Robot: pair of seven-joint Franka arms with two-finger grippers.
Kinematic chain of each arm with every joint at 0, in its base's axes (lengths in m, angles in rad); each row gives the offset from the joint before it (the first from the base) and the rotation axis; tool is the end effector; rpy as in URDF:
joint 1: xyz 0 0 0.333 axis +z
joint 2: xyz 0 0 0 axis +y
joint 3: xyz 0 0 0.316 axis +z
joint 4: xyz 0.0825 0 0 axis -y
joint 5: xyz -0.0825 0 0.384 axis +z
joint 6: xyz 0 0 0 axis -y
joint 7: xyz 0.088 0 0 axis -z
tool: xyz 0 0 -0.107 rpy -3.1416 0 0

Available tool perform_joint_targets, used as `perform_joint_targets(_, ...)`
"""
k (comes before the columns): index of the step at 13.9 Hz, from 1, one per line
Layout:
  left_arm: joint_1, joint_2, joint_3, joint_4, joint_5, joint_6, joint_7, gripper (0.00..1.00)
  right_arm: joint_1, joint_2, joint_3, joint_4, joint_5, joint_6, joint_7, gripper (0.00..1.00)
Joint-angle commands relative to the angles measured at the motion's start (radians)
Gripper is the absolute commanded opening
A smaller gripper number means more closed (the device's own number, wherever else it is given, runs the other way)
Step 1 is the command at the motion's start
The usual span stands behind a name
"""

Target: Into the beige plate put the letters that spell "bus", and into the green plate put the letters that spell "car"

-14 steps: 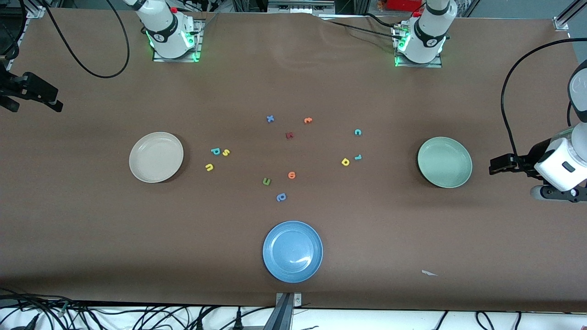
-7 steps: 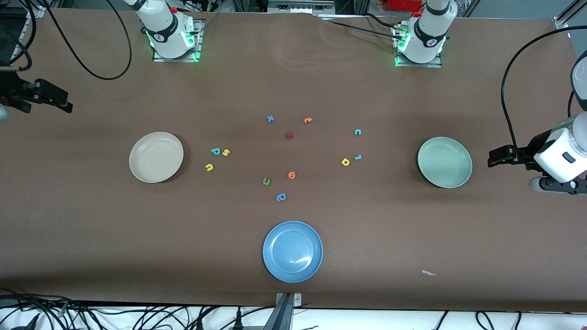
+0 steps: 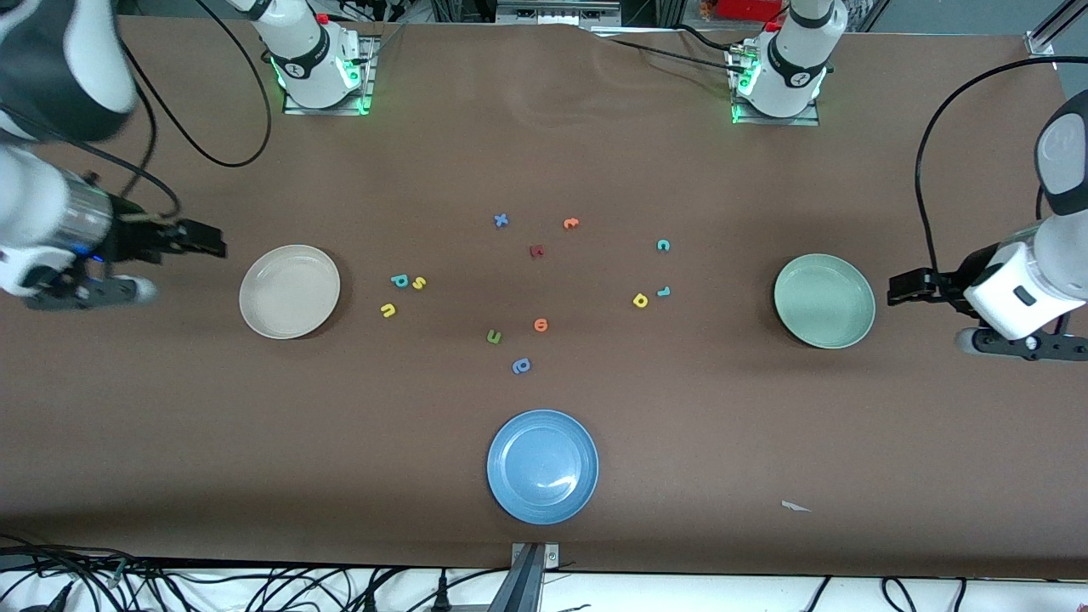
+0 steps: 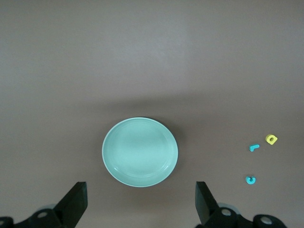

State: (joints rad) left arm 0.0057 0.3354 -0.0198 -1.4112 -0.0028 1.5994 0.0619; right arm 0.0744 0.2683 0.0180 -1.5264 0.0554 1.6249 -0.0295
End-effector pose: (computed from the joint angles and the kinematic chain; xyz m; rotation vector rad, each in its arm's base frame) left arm 0.6457 -0.0076 0.4996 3.1181 -0.1171 -0.2296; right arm 0.6217 0.0621 0.4909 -3.0709 -0.1752 0.2645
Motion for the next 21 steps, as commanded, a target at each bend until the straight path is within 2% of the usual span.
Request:
perform_joint_targets(1,-0.012,-0.003,-0.017,-0.023,-0.022,-0.001,-0.045,1.0,0.051,0.06,-0.004,-0.059,0.017,0.129,0.025,1.0)
perform_joint_targets(5,-0.027,0.011,-0.04,-0.063,-0.106,0.002,-0.149,1.0,0.14,0.087,-0.004,-0.2,0.0,0.352,0.247,1.0)
perform_joint_targets(9,-0.073,0.013,-0.087,-0.141,-0.108,0.045,-0.287,1.0,0.163,0.161,-0.004,-0.282,0.0,0.525,0.477,1.0)
perform_joint_targets(12,-0.093,0.06,-0.152,-0.199,-0.108,0.187,-0.442,1.0,0.252,0.181,-0.012,-0.366,-0.021,0.662,0.733,1.0)
perform_joint_targets(14,-0.13,0.12,-0.176,-0.198,-0.106,0.273,-0.574,1.0,0.257,0.218,-0.01,-0.367,-0.051,0.694,0.92,1.0)
perform_joint_targets(17,-0.202,0.194,-0.178,-0.209,-0.105,0.405,-0.746,1.0,0.258,0.233,-0.01,-0.396,-0.057,0.743,1.009,1.0)
perform_joint_targets(21,-0.28,0.203,-0.177,-0.363,-0.102,0.667,-0.812,1.0,0.294,0.233,-0.012,-0.53,-0.06,0.955,1.146,0.94)
